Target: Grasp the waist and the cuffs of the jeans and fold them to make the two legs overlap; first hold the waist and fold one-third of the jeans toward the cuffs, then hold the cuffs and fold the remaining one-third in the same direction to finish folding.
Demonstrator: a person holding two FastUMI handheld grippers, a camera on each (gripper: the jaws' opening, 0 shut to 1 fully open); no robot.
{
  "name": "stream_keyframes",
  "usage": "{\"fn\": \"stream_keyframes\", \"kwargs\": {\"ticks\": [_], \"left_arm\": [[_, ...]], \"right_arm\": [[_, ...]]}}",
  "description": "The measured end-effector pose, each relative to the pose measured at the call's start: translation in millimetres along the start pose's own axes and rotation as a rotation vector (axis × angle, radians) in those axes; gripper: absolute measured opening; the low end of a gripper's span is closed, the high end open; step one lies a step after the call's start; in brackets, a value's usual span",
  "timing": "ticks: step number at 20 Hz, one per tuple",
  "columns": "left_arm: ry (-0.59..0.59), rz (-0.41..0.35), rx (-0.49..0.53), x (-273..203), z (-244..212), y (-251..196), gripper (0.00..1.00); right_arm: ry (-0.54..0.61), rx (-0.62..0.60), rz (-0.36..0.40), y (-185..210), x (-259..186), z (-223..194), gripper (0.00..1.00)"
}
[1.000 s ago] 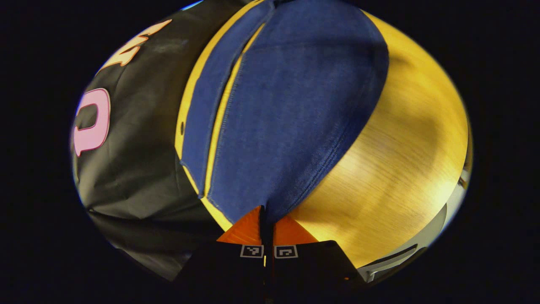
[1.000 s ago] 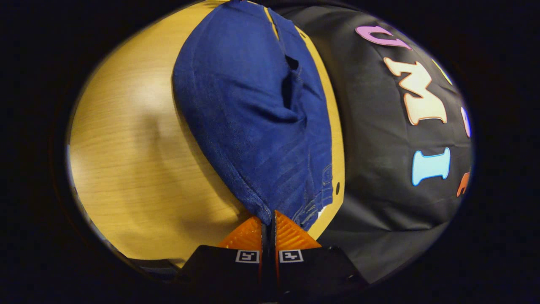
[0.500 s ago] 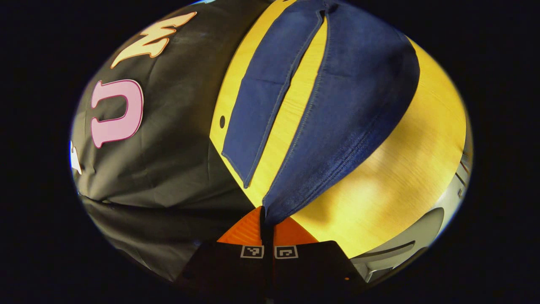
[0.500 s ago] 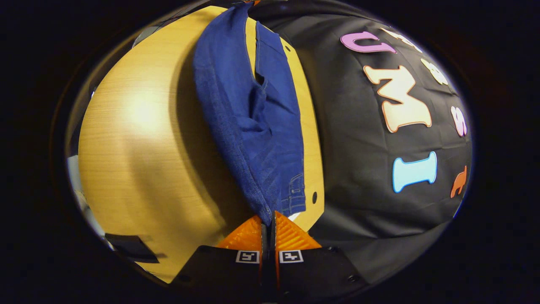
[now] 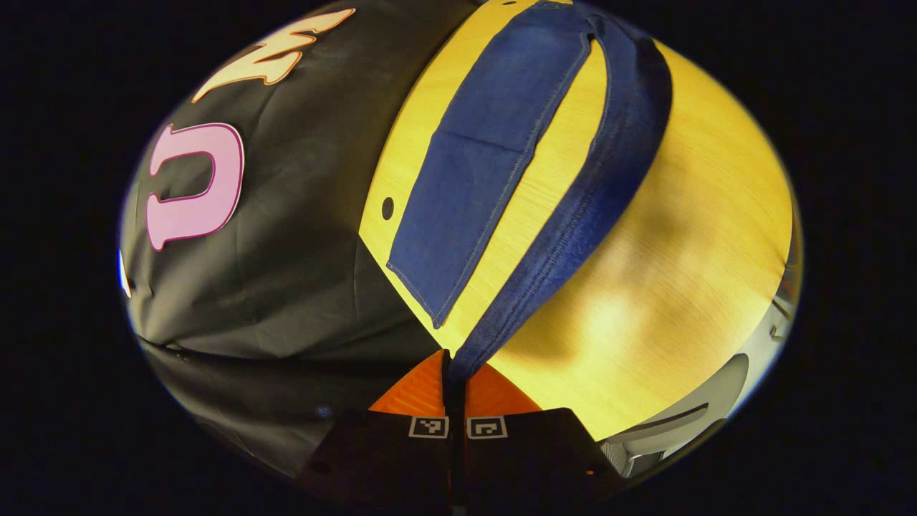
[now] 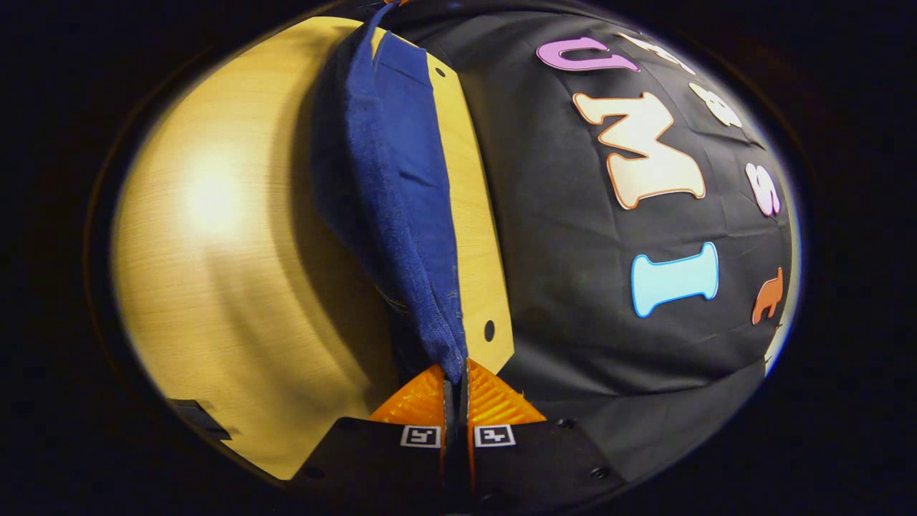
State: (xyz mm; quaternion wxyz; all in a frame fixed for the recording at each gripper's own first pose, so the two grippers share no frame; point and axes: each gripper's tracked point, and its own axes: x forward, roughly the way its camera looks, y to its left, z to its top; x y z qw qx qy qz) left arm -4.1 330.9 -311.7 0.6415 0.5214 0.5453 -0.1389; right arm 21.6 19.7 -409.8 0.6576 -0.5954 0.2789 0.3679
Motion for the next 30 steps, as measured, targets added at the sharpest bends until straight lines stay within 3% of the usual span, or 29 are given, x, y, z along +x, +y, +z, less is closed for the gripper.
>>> {"fn": "stream_keyframes", "kwargs": {"ticks": [15,21,30], "left_arm": [[-0.064,-0.058,0.087,94,59,94,0.00],[-0.085,-0.083,0.184,142,86,113,0.00],[-0.117,-0.117,0.199,213,108,98,0.00]], "right_arm": [[0.068,0.075,-0.096,-69,98,29,0.03],[0.120,0.097,-0.087,-64,136,31,0.03],[0.208,0.113,-0.072,-34,190,30,0.04]]}}
